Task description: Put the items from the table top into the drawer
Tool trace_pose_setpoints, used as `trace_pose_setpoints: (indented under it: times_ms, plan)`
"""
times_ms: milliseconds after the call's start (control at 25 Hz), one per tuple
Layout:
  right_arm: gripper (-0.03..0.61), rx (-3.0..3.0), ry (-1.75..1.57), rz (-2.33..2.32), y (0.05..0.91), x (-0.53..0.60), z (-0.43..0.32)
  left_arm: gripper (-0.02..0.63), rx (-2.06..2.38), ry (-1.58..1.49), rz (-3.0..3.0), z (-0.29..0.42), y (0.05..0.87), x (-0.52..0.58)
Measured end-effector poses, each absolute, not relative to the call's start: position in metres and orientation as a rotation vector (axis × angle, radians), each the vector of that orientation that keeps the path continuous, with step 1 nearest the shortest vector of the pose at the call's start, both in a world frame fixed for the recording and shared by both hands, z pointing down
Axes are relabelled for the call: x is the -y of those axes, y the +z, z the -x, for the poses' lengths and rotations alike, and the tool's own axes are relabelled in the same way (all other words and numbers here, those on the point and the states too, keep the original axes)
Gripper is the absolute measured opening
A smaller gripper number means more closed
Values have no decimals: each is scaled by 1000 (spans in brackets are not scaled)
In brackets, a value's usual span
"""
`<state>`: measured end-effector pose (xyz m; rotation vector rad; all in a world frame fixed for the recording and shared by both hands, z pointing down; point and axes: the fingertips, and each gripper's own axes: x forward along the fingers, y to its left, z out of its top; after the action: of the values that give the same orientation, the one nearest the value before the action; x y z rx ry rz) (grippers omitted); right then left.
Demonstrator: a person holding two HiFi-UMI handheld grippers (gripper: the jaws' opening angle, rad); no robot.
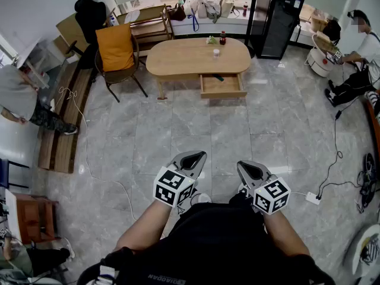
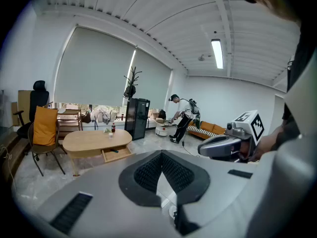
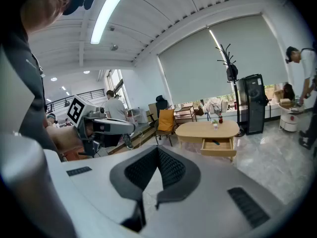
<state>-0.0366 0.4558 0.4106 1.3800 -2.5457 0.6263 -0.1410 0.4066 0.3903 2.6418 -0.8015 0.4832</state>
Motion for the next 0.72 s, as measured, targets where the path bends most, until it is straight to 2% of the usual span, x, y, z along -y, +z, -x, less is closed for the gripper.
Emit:
trace_pose_setpoints:
  times_ms: [440,720]
  plan:
    - [2,2546,587,-1332,409,-450,54,0,817,455,-2629,156,393,-401]
    - [5,2524,626,-1302,420,-434,55,0,776,528,-2533,152,426,-396]
